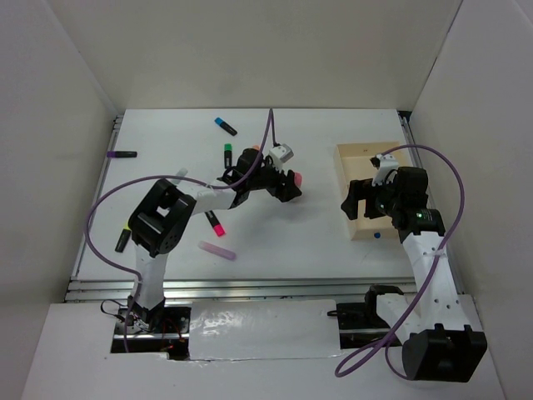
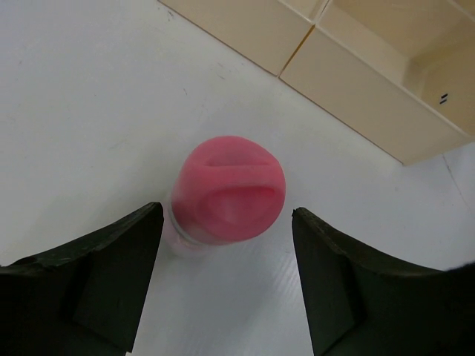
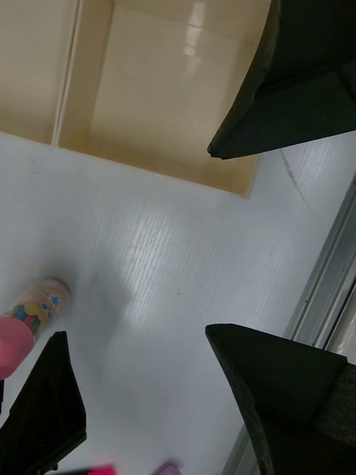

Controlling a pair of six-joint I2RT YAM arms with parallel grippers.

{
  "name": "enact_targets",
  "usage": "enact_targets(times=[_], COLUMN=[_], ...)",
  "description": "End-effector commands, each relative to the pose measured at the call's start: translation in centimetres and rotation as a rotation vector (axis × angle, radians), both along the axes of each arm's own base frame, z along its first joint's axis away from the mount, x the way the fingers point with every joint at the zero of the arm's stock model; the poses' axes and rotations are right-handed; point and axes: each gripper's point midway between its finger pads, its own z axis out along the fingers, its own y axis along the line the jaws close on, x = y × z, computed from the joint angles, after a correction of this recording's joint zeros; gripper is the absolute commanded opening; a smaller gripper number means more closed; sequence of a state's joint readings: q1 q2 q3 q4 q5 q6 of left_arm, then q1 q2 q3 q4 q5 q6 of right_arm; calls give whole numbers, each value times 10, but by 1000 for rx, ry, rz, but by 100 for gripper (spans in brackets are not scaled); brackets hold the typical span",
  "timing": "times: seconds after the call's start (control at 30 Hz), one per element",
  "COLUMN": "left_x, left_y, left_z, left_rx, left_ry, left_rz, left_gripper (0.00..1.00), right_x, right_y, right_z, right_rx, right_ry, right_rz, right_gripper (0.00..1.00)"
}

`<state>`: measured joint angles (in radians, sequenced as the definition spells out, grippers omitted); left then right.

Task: Sort the stationery into containers
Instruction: Grab a piece of stationery with the left arm

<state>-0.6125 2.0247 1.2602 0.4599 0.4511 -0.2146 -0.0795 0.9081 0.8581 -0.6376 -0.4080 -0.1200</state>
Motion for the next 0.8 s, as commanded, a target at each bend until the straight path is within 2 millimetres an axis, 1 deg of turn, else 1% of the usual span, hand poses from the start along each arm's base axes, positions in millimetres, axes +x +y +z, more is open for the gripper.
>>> enact_targets(times=[0.0,0.07,0.2,0.33,0.37,0.43,0.47,0.53,0.57,0.6,0.63,0.67,0.7,0.73,0.77], left_x=[13,14,17,15,15,14,14,12,11,9,6,4,3,-1,-3], left_y=[-16,-17,-19,-19,-20,-19,-19,-19,-19,-18,-19,-17,-16,-13,-10], left_z=[27,28,27,23,21,19,19,20,21,22,22,29,35,34,53], left_rx=[-78,-80,-76,-63,-57,-53,-51,-50,-49,-49,-49,-53,-53,-42,-49], left_ry=[-80,-87,-88,-84,-83,-80,-80,-73,-72,-65,-60,-69,-74,-68,-118], left_rz=[-19,-20,-18,-24,-25,-26,-26,-35,-35,-45,-57,-58,-59,-58,-60], left_gripper=[82,77,72,66,62,58,52,46,38,34,26,14,10,7,1], right_x=[8,9,10,11,11,11,11,11,11,10,9,9,8,6,5], right_y=[-2,-2,-1,-1,-1,-1,-1,0,0,0,-1,-1,-1,-3,-3], right_z=[17,17,19,19,20,22,22,23,25,25,25,27,28,28,31], right_rx=[4,4,6,8,10,12,11,14,15,14,14,13,8,7,5], right_ry=[-47,-49,-51,-47,-47,-53,-52,-53,-57,-56,-54,-61,-65,-63,-73], right_rz=[-4,-4,-4,-5,-3,-3,-2,-2,-1,-4,-6,-10,-12,-18,-20], right_gripper=[98,98,98,98,98,98,98,98,98,98,98,98,98,98,98])
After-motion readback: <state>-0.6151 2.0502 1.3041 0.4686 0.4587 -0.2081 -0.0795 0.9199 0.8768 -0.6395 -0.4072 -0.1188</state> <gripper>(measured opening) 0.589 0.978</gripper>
